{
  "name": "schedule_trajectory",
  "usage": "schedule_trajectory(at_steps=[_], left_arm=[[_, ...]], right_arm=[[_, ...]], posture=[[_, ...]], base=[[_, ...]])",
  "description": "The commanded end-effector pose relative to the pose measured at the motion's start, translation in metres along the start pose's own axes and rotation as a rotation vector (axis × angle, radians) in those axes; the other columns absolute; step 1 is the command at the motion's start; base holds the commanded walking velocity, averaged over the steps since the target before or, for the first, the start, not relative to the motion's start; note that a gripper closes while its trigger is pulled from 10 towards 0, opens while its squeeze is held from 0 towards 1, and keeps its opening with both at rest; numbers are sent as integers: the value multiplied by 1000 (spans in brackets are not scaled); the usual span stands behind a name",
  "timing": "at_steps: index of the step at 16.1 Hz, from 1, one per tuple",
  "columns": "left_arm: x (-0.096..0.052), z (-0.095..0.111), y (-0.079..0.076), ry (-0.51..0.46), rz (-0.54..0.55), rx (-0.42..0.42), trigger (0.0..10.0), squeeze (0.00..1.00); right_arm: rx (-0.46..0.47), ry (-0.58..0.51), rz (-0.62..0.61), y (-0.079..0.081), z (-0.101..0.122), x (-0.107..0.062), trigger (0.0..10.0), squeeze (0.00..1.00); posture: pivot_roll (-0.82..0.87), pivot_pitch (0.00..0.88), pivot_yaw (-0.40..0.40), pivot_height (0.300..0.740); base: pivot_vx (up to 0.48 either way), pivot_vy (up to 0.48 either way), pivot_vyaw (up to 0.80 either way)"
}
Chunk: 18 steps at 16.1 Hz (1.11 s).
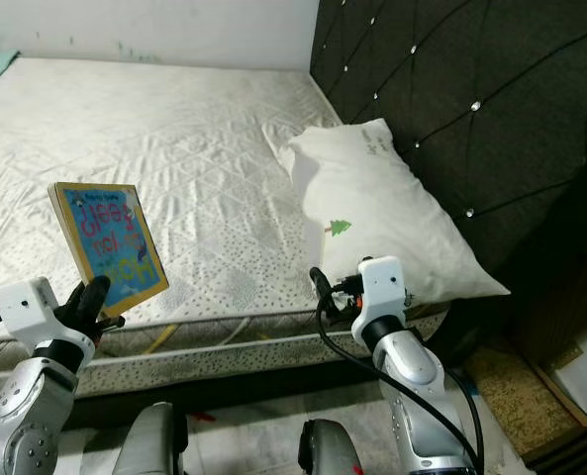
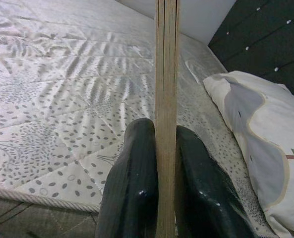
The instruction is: Clean up the room
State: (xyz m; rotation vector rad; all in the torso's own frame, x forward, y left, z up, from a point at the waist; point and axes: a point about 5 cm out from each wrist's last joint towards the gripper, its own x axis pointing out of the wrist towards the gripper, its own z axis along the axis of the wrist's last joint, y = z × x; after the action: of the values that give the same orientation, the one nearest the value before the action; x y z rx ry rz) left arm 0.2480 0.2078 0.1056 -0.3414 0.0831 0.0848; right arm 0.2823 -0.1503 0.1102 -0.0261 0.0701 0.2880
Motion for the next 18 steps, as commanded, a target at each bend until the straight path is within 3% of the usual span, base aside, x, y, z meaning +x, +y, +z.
schedule_trajectory(at_steps=[1,18], left_arm=[[3,10,-7,-54,-47,-6,10000,0],[4,11,-8,-62,-54,-11,10000,0]], right_arm=[[-14,-7,-5,-3,2,1,10000,0],[17,-36,20,0,7,5,10000,0]], posture=[[-88,42,-80,609],[-85,46,-82,609]], base=[[251,0,0],[334,0,0]])
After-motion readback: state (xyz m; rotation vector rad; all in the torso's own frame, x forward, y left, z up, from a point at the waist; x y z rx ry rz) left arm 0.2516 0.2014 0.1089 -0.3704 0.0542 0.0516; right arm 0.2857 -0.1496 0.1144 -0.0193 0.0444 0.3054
